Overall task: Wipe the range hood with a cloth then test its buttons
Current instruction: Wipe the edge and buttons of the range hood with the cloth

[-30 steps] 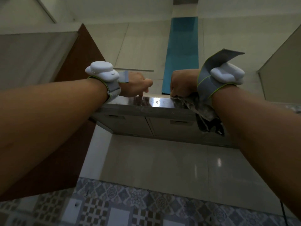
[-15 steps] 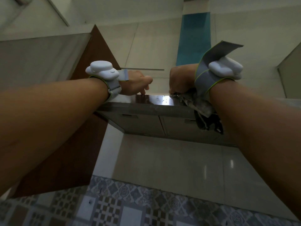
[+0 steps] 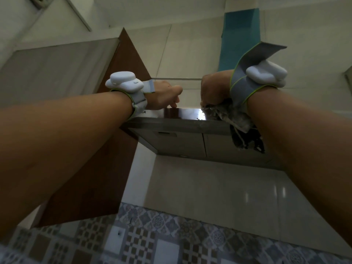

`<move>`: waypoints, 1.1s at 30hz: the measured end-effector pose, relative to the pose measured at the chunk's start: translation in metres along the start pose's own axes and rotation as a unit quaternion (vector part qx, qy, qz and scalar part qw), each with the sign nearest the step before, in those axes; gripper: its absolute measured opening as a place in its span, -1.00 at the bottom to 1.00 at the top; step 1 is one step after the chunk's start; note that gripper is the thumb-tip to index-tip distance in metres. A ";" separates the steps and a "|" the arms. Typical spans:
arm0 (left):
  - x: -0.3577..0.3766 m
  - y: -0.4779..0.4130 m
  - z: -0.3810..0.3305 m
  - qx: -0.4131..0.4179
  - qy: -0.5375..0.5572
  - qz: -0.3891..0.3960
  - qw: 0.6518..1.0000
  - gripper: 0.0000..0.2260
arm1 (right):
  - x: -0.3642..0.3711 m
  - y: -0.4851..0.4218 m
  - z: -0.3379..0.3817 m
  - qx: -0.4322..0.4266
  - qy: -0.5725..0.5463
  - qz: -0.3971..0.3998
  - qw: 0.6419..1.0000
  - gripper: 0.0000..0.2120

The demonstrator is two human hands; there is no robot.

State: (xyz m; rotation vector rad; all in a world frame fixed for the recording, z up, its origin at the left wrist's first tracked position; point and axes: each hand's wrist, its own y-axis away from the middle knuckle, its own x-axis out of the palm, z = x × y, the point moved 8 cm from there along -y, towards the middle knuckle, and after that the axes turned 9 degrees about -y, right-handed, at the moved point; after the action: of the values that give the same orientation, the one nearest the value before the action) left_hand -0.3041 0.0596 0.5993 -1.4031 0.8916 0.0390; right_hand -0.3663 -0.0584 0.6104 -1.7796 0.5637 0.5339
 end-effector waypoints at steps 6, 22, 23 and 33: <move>0.001 -0.002 0.006 0.009 0.030 -0.008 0.999 -0.54 | 0.002 -0.012 0.015 -0.004 0.016 0.009 1.000 -0.78; 0.004 0.001 0.015 0.025 0.114 -0.030 0.993 -0.53 | 0.013 -0.027 0.054 -0.057 0.184 0.041 0.980 -0.63; 0.003 0.001 0.016 0.027 0.119 -0.029 0.992 -0.54 | 0.013 -0.028 0.056 -0.055 0.186 0.038 0.980 -0.64; 0.000 0.008 0.023 0.013 0.133 -0.034 0.990 -0.54 | 0.015 -0.035 0.076 -0.060 0.169 0.038 0.983 -0.64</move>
State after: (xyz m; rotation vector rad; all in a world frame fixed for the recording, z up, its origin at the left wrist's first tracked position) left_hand -0.2960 0.0810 0.5905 -1.4349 1.0577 -0.2154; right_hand -0.3387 0.0219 0.6074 -1.9856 0.8512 0.3236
